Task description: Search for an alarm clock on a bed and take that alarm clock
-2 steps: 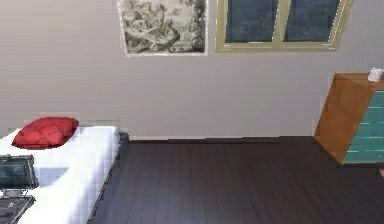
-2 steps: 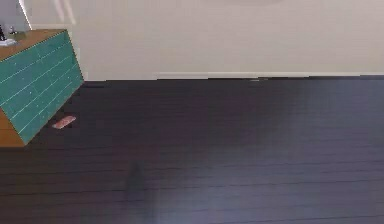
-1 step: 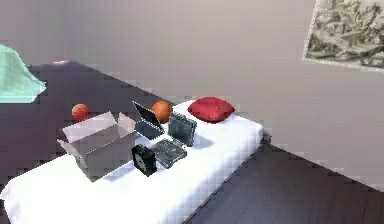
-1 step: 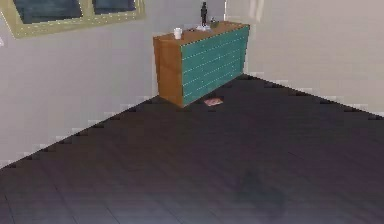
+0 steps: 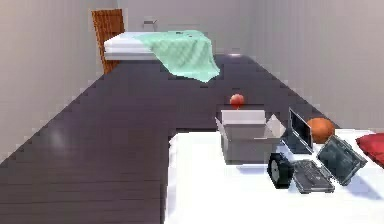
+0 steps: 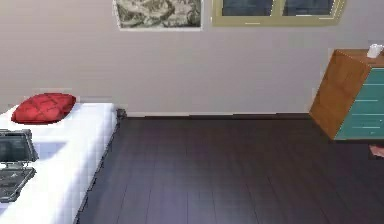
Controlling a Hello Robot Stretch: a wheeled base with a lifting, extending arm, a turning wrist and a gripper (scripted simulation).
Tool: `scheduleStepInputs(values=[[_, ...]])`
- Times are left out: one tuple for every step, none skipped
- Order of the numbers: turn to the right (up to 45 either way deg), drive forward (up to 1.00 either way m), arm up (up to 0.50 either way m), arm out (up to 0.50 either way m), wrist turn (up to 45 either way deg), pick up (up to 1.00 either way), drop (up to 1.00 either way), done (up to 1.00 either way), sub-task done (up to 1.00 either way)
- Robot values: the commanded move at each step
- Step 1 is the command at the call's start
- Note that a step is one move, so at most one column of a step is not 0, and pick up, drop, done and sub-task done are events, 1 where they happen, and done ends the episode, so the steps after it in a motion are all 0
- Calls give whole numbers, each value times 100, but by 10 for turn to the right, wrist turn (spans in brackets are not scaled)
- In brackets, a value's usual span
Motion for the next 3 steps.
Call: scheduleStepInputs(values=[[-450, 0, 0, 0, 0, 0, 0, 0, 0], [-150, 0, 0, 0, 0, 0, 0, 0, 0], [450, 0, 0, 0, 0, 0, 0, 0, 0]])
